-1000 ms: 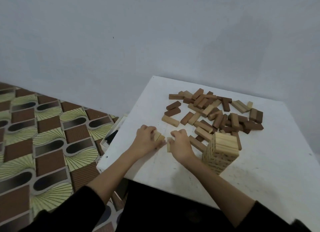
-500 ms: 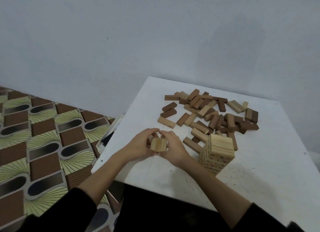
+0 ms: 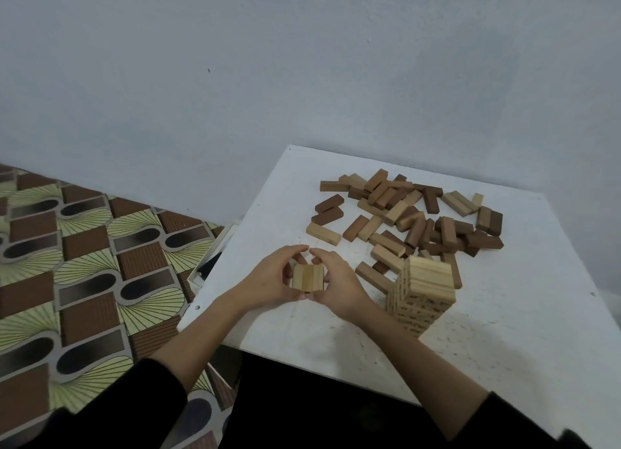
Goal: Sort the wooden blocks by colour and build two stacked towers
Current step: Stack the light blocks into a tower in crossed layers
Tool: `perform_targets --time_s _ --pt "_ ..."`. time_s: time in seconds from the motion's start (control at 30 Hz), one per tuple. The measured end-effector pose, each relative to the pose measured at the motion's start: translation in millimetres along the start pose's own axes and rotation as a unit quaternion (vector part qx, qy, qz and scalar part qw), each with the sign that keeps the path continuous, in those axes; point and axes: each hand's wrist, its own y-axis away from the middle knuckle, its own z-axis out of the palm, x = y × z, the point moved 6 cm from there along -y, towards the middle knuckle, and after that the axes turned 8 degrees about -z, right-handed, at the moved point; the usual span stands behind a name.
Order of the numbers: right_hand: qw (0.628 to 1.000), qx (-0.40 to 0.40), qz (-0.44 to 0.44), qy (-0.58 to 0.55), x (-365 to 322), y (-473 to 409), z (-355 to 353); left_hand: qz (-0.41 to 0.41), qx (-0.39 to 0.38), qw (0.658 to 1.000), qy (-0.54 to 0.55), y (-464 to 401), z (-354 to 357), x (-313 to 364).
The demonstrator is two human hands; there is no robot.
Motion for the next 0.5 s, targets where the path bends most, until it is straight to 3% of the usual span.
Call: perform_targets --time_s 0.5 --pt "1.0 -0.013 0.005 0.012 -8.5 1.2 -0.2 -0.024 0.011 1.0 0.016 4.3 -0.5 1.0"
